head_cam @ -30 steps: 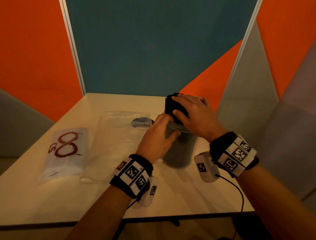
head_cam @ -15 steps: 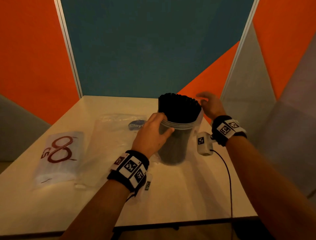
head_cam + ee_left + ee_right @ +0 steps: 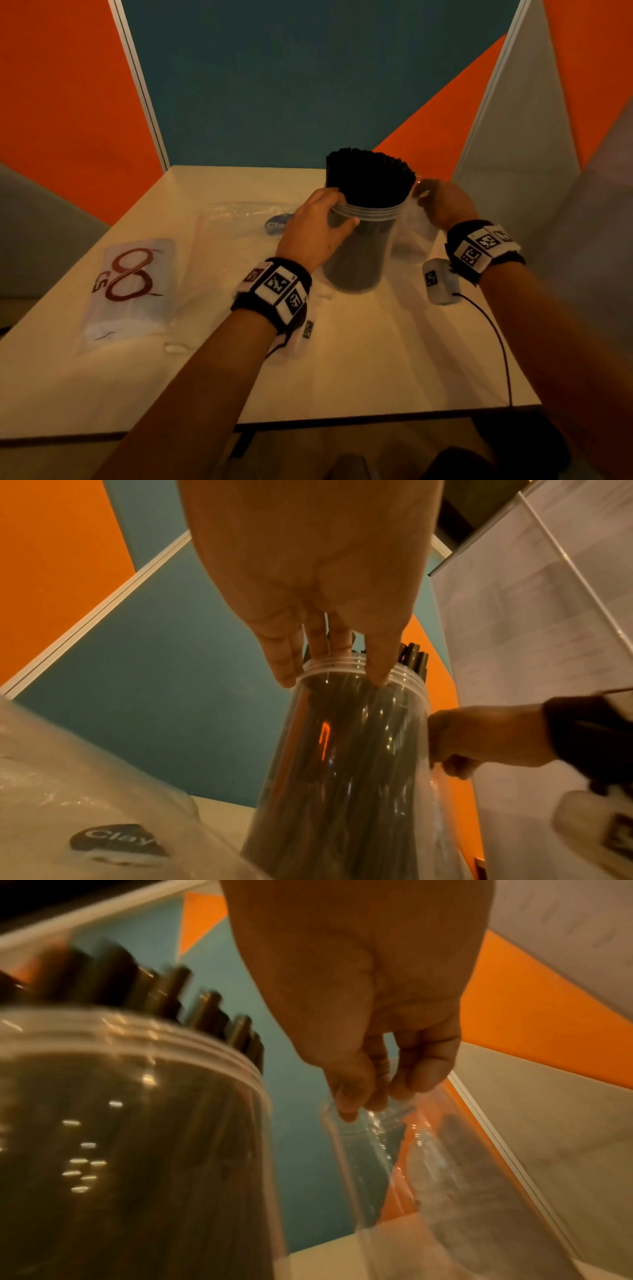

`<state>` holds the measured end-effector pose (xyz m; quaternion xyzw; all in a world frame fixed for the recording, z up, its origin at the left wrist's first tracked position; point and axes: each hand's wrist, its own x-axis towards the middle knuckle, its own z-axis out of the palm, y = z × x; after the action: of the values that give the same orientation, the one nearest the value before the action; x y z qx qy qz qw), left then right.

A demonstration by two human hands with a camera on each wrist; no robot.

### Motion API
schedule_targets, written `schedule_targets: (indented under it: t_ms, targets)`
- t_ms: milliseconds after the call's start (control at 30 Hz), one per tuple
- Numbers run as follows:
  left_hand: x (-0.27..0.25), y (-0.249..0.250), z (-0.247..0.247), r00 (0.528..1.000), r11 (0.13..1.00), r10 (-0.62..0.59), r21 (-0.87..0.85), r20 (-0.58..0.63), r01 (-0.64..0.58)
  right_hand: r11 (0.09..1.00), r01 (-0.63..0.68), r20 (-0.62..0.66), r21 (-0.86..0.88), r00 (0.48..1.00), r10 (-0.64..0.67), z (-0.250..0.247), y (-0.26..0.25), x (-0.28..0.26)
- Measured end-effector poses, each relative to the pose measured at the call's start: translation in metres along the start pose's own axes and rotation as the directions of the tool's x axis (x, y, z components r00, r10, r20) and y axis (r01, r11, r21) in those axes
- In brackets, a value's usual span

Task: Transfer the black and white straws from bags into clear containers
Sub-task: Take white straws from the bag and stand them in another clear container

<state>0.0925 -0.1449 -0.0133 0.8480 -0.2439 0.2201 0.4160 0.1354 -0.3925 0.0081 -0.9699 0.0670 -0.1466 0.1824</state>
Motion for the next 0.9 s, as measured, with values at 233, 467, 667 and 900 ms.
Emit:
schedule_targets:
  t_ms: [233, 467, 667, 900]
  targets:
    - [0.009, -0.004, 0.01, 1.0, 0.999, -0.006, 0.04, -0.012, 0.007, 0.994, -0.106, 0.037, -0.038, 0.994, 0.107, -0.027, 0.008, -0.074]
    - [0.015, -0.006, 0.006, 0.966, 0.993, -0.083, 0.107, 0.246, 0.058, 1.0, 0.012, 0.132, 0.022, 0.991, -0.015, -0.037, -0.036, -0.155]
    - [-0.015, -0.011, -0.031, 0.935, 0.992, -0.078, 0.121, 0.347, 0.037, 0.977, 0.148, 0.041, 0.153, 0.987, -0.156, -0.015, -0.064, -0.173]
    - [-0.08, -0.09, -0.151, 0.907, 0.873, -0.351, 0.432, 0.232, 0.227, 0.958, 0.146, -0.009, 0.248, 0.989, -0.148, -0.006, -0.07, -0.181]
